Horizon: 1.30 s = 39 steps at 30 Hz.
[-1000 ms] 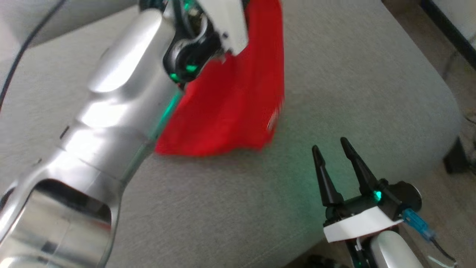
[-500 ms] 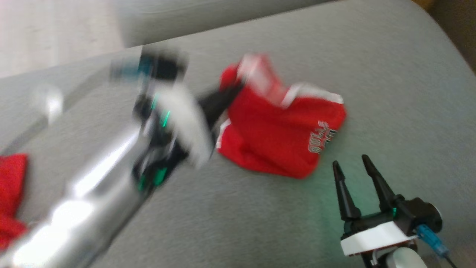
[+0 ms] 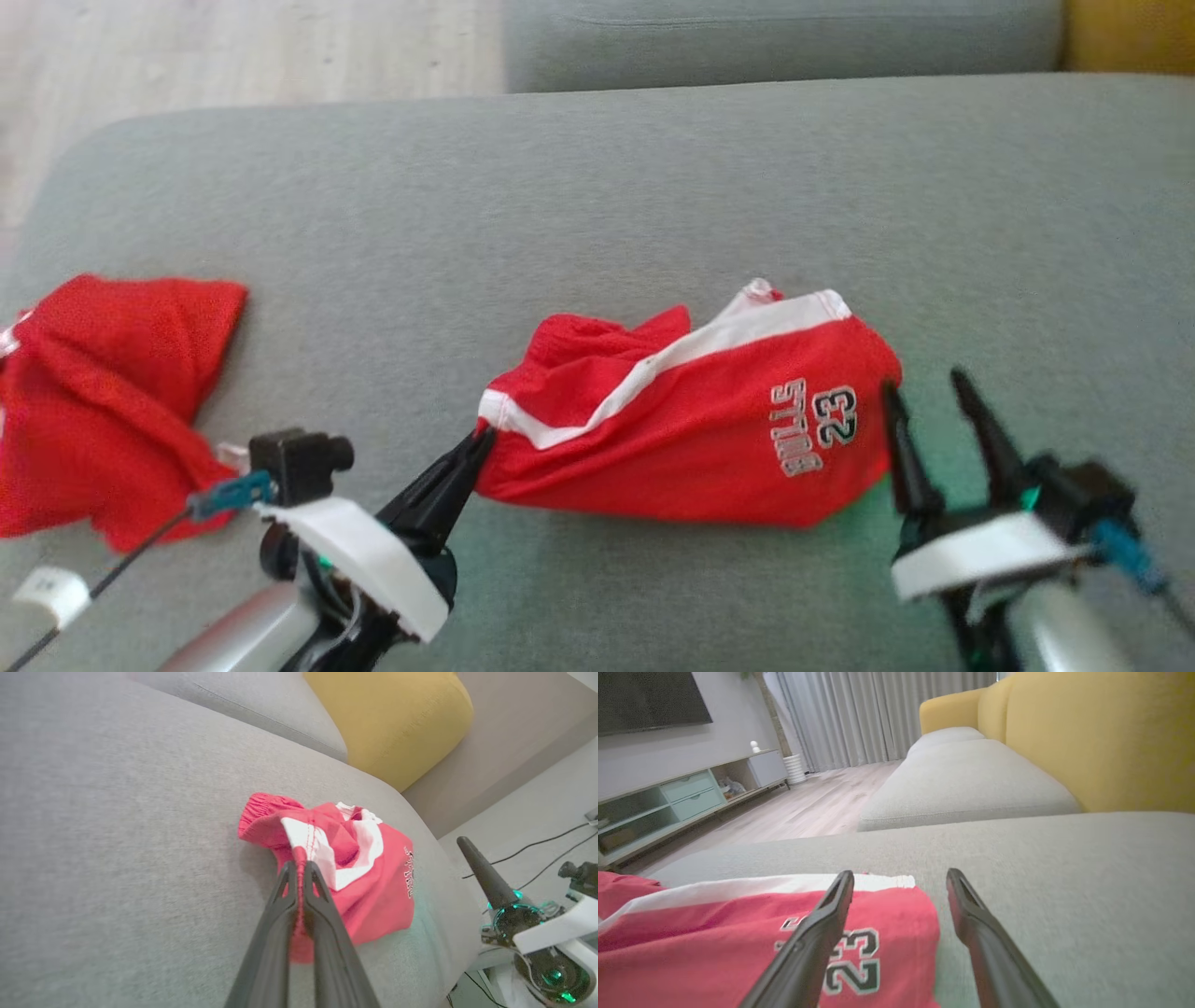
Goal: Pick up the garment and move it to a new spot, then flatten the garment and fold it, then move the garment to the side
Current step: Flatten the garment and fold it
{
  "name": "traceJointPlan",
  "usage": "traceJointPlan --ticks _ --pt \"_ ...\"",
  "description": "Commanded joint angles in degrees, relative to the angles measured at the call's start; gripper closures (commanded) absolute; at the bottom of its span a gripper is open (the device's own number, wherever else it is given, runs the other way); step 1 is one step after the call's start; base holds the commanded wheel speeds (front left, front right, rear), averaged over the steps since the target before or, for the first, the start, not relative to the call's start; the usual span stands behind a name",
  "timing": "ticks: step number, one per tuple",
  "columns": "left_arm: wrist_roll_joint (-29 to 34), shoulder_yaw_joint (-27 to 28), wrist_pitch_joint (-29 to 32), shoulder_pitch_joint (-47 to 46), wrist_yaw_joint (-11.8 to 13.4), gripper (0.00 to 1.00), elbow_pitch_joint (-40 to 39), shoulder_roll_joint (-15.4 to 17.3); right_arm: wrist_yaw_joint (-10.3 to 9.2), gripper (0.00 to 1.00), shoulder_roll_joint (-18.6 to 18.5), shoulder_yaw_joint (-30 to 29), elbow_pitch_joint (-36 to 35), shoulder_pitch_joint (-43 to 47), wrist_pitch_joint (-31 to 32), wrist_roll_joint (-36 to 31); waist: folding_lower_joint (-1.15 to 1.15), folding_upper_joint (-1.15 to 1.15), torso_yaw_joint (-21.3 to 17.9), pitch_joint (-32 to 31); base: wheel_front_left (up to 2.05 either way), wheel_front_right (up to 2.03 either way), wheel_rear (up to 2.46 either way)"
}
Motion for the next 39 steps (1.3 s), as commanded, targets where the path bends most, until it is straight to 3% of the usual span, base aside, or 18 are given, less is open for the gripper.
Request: traceJointPlan --ticks 1,3,4,5,12,24,30,39 --pt "0.4 3.1 -1.0 -1.5 0.4 1.00 -1.1 1.8 0.42 0.00 -1.9 1.3 -1.3 -3.3 -0.2 0.6 0.00 0.00 1.2 -0.1 0.00 0.00 0.00" --pt "-0.1 3.0 -1.6 -0.3 0.4 1.00 -0.7 1.5 0.42 0.00 -4.3 1.7 -0.3 -5.5 -0.2 1.3 0.00 0.00 1.9 -0.2 0.00 0.00 0.00" --pt "-0.3 2.7 -1.5 0.1 0.3 0.74 -0.7 1.3 0.42 0.00 -5.1 1.7 0.0 -6.3 -0.2 1.5 0.00 0.00 2.2 -0.2 0.00 0.00 0.00" --pt "-0.3 2.4 -1.3 0.4 0.3 0.00 -0.7 1.3 0.42 0.00 -5.8 1.6 0.2 -7.0 -0.2 1.5 0.00 0.00 2.4 -0.2 0.00 0.00 0.00" --pt "0.7 1.0 -0.3 -0.1 -0.7 0.00 -1.5 1.9 0.42 0.00 -5.2 0.5 0.7 -7.6 -0.2 2.1 0.00 0.00 2.5 0.6 0.00 0.00 0.00" --pt "4.6 -1.5 2.4 0.4 0.5 0.00 0.8 6.7 0.42 0.00 -2.8 1.8 0.4 -5.9 -0.2 2.1 0.00 0.00 -0.3 1.2 0.00 0.00 0.00" --pt "9.0 -3.5 1.8 -0.9 1.0 0.00 3.3 5.6 0.42 0.00 -2.1 1.7 0.0 -5.4 -0.2 2.5 0.00 0.00 -0.6 1.5 0.00 0.00 0.00" --pt "9.1 -3.9 -0.1 -1.8 -0.3 0.00 7.2 2.7 0.42 0.00 -2.5 1.6 0.0 -4.4 -0.2 2.2 0.00 0.00 -0.9 1.2 0.00 0.00 0.00"
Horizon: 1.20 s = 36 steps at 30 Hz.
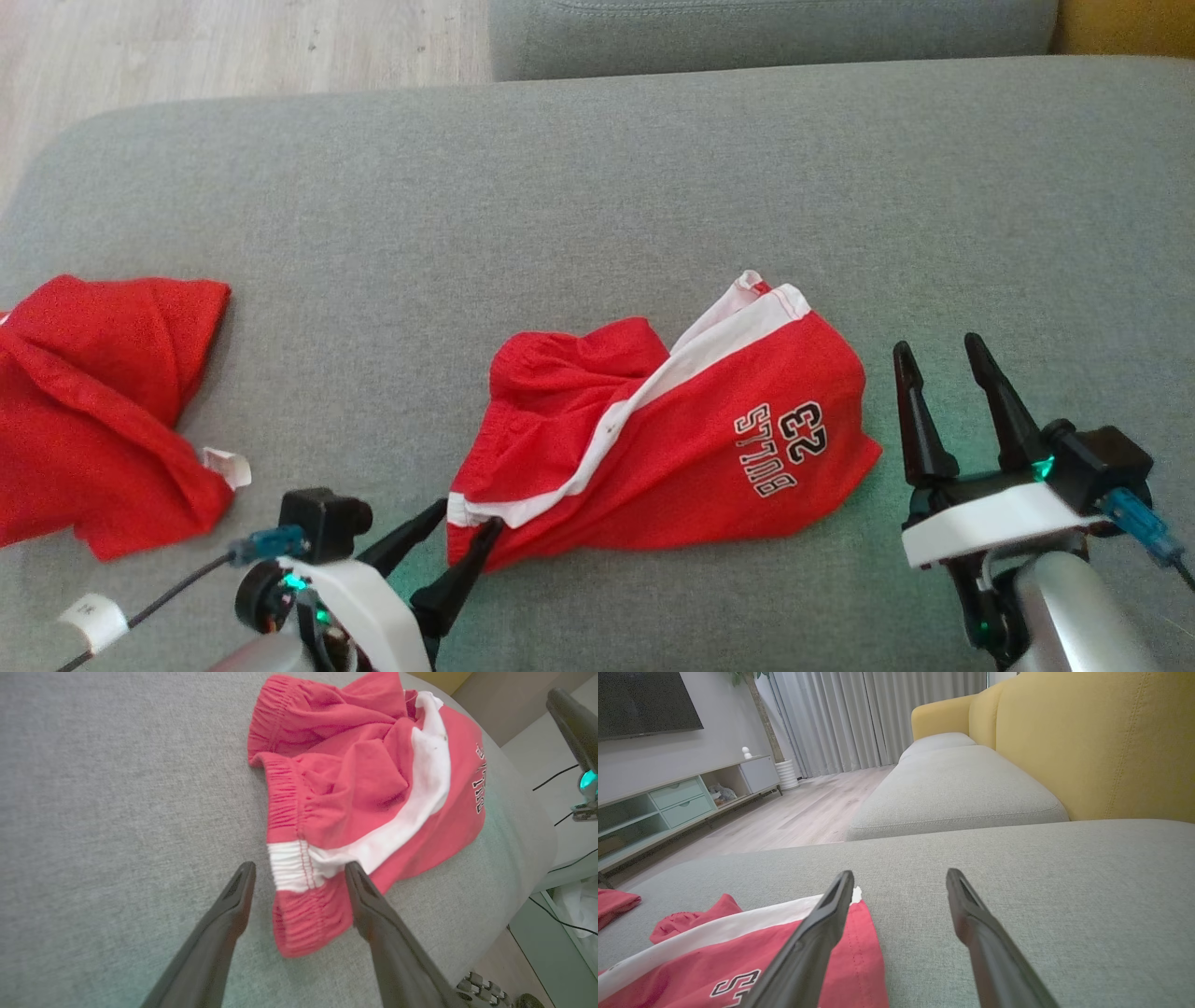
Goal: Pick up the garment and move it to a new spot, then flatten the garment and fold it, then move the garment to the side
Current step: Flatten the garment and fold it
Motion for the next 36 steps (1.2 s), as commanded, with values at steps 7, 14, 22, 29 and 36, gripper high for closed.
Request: traceJointPlan --ticks 7,14,22,29,36 --pt "-0.3 1.6 -1.7 -2.8 -1.6 0.83 -0.2 0.5 0.42 0.00 -0.8 0.9 -2.0 0.5 -0.2 -0.4 0.00 0.00 0.3 -0.5 0.00 0.00 0.00" --pt "0.4 1.4 -3.7 -2.9 -2.3 1.00 -0.6 0.8 0.42 0.00 -1.3 1.8 -1.7 0.8 -0.2 -0.7 0.00 0.00 1.1 -1.2 0.00 0.00 0.00" --pt "2.8 2.7 -5.7 -4.0 -0.5 1.00 -1.4 3.6 0.42 0.00 -5.1 4.1 -0.8 -3.0 -0.2 0.5 0.00 0.00 3.2 -0.6 0.00 0.00 0.00" --pt "5.1 4.8 -6.7 -8.0 1.4 1.00 -0.1 5.3 0.42 0.00 -11.4 15.5 6.6 -11.8 2.9 9.5 0.00 0.00 5.2 1.4 0.00 0.00 0.00" --pt "4.6 7.5 -9.3 -11.5 1.7 1.00 2.6 3.7 0.42 0.00 -19.6 34.0 8.7 -21.4 8.4 20.3 0.00 0.00 6.6 3.2 0.00 0.00 0.00"
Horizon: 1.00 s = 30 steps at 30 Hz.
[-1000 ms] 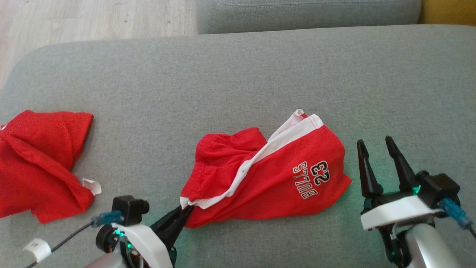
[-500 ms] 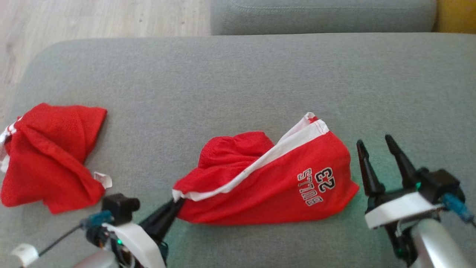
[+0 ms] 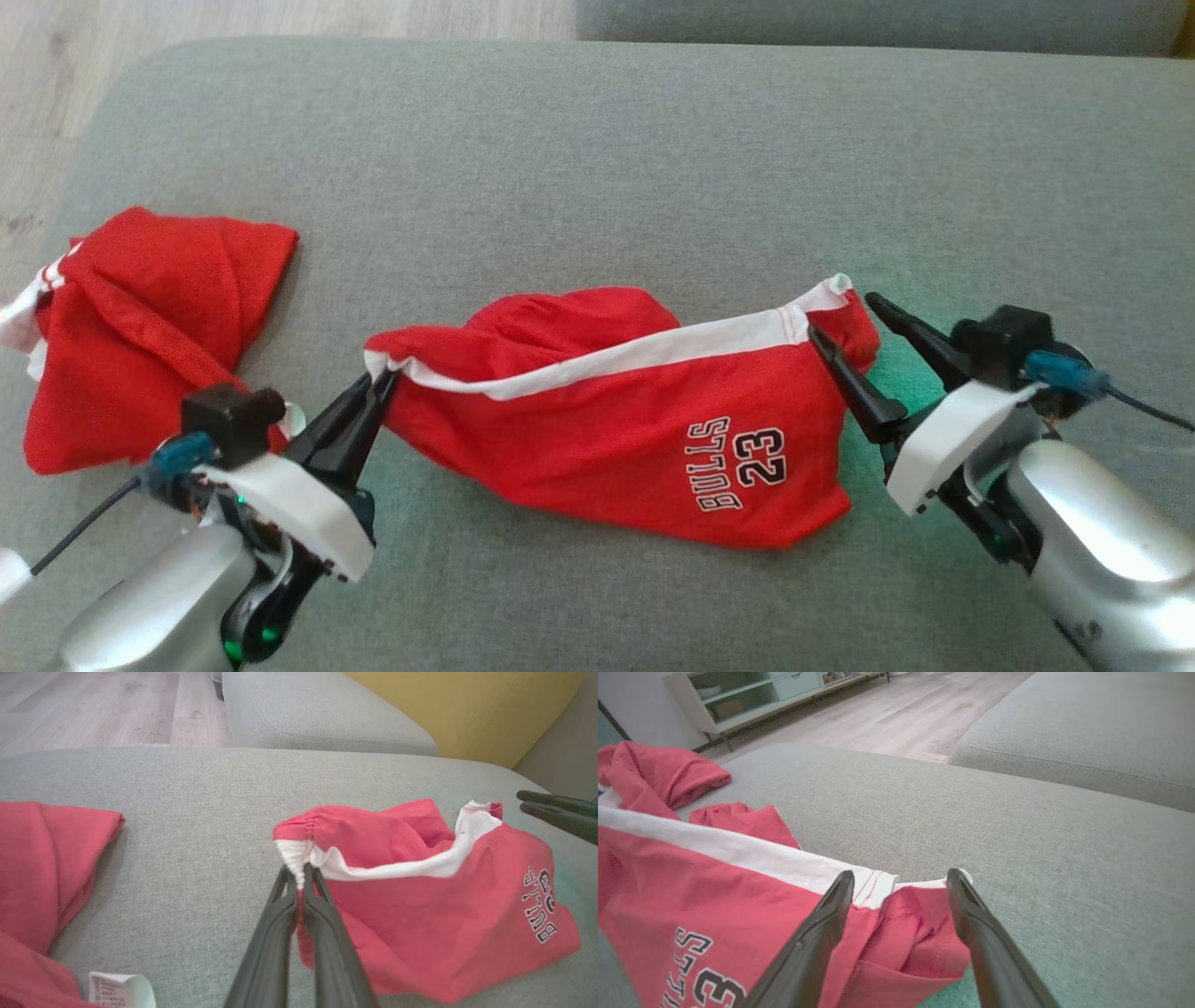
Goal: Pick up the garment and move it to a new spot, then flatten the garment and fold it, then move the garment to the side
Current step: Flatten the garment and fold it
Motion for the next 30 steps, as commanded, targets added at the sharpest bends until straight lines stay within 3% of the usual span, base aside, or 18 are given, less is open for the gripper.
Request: traceJointPlan --ticks 1,9,18,19,20,21,22,30 --pt "-0.5 3.3 -1.2 -3.4 -0.3 1.00 -0.7 1.2 0.42 0.00 -2.7 4.2 -0.8 -3.2 -0.3 0.8 -0.01 0.00 0.3 0.4 0.00 0.00 0.00" --pt "-1.0 3.2 -1.2 -4.6 -1.8 1.00 -1.2 0.8 0.42 0.00 -4.7 13.8 1.8 -9.3 -1.5 5.1 -0.01 0.00 1.0 1.1 0.00 0.00 0.00" --pt "-1.5 3.2 -1.5 -5.3 -2.4 1.00 -1.5 0.2 0.42 0.00 -3.2 22.7 7.7 -14.4 -2.2 11.9 -0.01 0.00 1.7 1.1 0.00 0.00 0.00" --pt "-1.5 3.3 -1.8 -5.3 -2.4 1.00 -1.5 0.1 0.42 0.08 -3.1 23.5 8.2 -14.8 -2.4 12.5 -0.01 0.00 1.8 1.1 0.00 0.00 0.00" --pt "-1.6 3.3 -1.8 -5.3 -2.4 1.00 -1.4 0.0 0.42 0.33 -3.0 24.4 8.7 -15.2 -2.7 13.1 -0.01 0.00 1.9 1.0 0.00 0.00 0.00" --pt "-1.8 3.4 -1.9 -5.3 -2.2 1.00 -1.3 -0.1 0.42 0.83 -2.9 25.2 9.0 -15.5 -2.9 13.8 -0.01 0.00 2.0 1.0 0.00 0.00 0.00" --pt "-2.1 3.5 -1.8 -5.2 -2.2 1.00 -1.1 -0.2 0.42 1.00 -2.8 26.0 9.3 -15.6 -3.0 14.8 -0.01 0.00 2.1 0.9 0.00 0.00 0.00" --pt "-2.3 3.5 -1.5 -5.2 -1.5 1.00 -1.2 -0.1 0.42 1.00 -3.8 30.0 9.9 -17.8 -6.9 18.8 -0.01 0.00 1.5 0.4 0.00 0.00 0.00"
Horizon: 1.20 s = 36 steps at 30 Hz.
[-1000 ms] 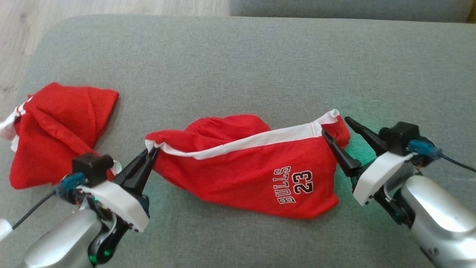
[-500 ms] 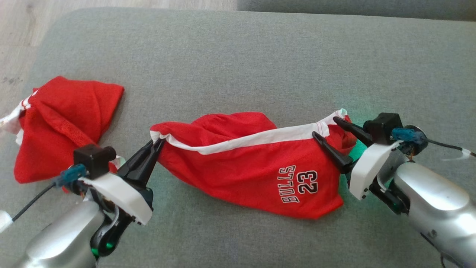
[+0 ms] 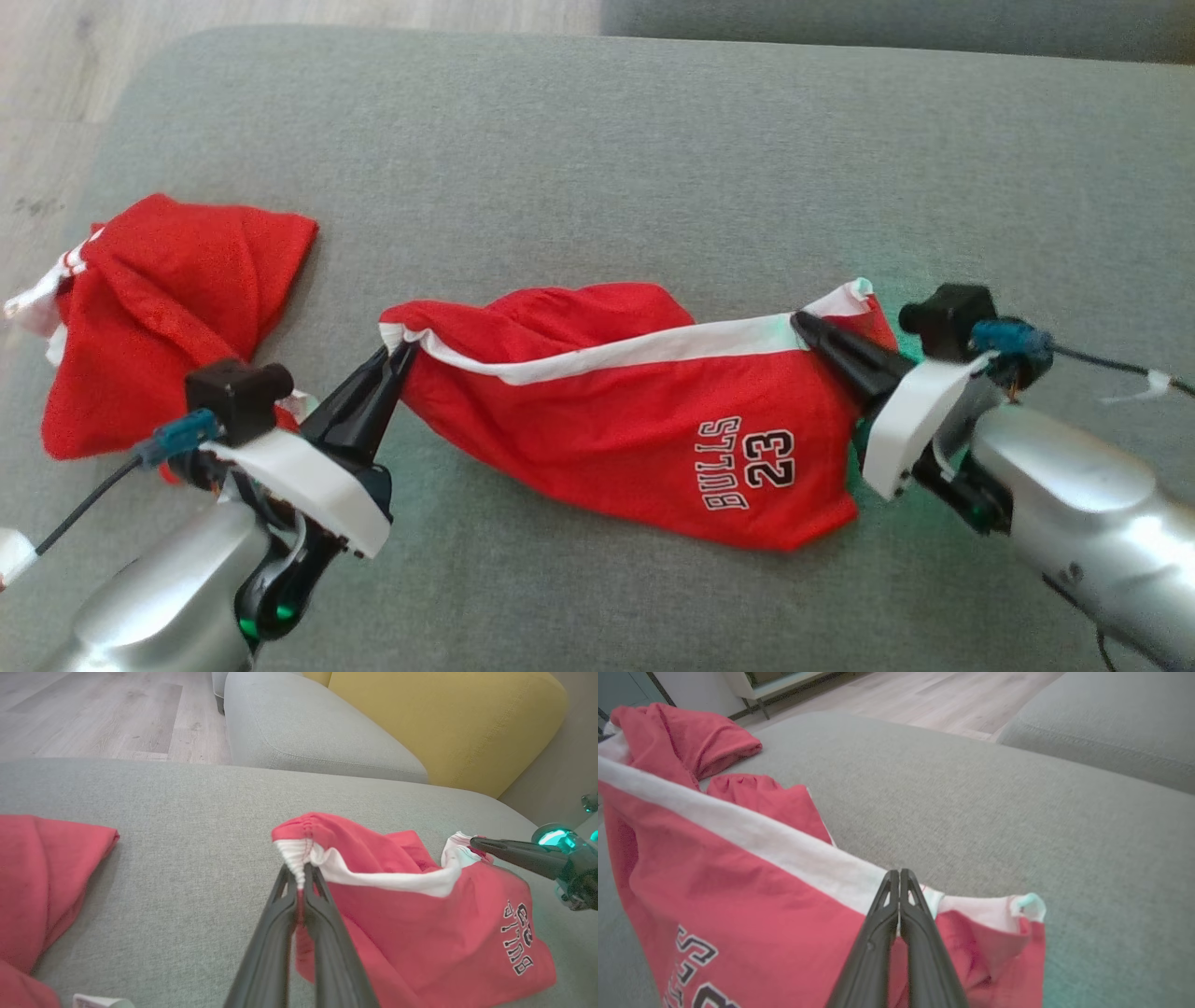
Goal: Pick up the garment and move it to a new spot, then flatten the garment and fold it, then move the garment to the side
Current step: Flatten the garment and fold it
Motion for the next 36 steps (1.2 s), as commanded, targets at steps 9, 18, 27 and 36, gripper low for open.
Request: traceJointPlan --ticks 9,18,27,36 --pt "2.1 3.0 -0.4 -4.5 1.4 1.00 -2.8 3.8 0.42 1.00 -2.2 0.2 -2.6 -3.9 -2.6 2.1 0.00 0.00 -2.6 0.1 0.00 0.00 0.00" --pt "3.2 2.8 -0.9 -5.3 1.8 1.00 -1.7 4.1 0.42 0.00 -1.3 2.8 -1.6 -4.0 1.7 4.1 0.00 0.00 -0.8 1.6 0.00 0.00 0.00" --pt "3.6 2.2 -1.2 -6.1 1.1 1.00 -0.5 3.2 0.42 0.16 -1.5 3.3 -1.6 -2.6 4.1 4.9 0.00 0.00 0.7 2.1 0.00 0.00 0.00" --pt "3.9 2.2 -2.1 -6.4 0.8 1.00 0.2 3.5 0.42 1.00 -2.7 3.3 -5.1 -2.6 0.4 4.8 0.00 0.00 -0.2 1.3 0.00 0.00 0.00"
